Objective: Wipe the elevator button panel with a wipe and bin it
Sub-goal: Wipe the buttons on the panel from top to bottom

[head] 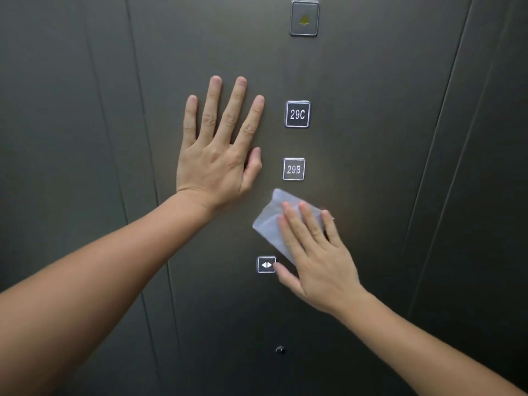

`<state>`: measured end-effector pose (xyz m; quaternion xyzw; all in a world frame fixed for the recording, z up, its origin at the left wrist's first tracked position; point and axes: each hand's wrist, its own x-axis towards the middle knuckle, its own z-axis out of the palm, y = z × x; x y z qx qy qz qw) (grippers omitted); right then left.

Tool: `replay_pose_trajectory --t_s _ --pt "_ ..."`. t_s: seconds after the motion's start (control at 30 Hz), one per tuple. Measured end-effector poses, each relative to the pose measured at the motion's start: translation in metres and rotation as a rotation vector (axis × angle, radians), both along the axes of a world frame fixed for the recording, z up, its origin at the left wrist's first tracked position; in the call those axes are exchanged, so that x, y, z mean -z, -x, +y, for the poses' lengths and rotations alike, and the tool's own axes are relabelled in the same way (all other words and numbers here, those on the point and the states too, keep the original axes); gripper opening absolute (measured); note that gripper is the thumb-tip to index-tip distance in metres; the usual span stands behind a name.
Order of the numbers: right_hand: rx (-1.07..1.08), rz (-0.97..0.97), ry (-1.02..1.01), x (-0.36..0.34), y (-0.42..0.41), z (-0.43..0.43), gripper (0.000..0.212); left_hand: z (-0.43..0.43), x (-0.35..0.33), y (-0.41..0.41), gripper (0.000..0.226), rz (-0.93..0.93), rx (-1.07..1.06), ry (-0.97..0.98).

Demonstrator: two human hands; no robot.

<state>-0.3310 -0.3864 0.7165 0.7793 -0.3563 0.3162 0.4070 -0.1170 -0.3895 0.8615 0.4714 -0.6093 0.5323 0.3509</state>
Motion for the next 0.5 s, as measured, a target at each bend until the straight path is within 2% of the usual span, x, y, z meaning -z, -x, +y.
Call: replay_pose_trajectory --t_s 0.17,0.23,0.37,0.43,0.5 --pt "0.051 -0.197 0.069 0.000 0.006 -0.012 0.082 -0.005 0.026 0.003 0.065 0.055 0.017 0.053" --pt "0.027 -0.147 0.088 0.014 -0.008 -0.007 0.083 -0.005 0.040 0.001 0.067 0.036 0.015 0.034" --pt "-0.032 0.119 0.113 0.044 -0.029 -0.006 0.081 -0.002 0.073 -0.007 0.069 0.049 0.003 0.024" --pt "0.002 0.085 0.140 0.033 -0.022 -0.011 0.082 0.000 0.091 -0.006 0.069 0.121 0.005 0.034" --pt "0.065 -0.049 0.146 0.010 -0.005 -0.014 0.084 -0.001 0.104 -0.003 0.069 0.210 0.021 0.038"
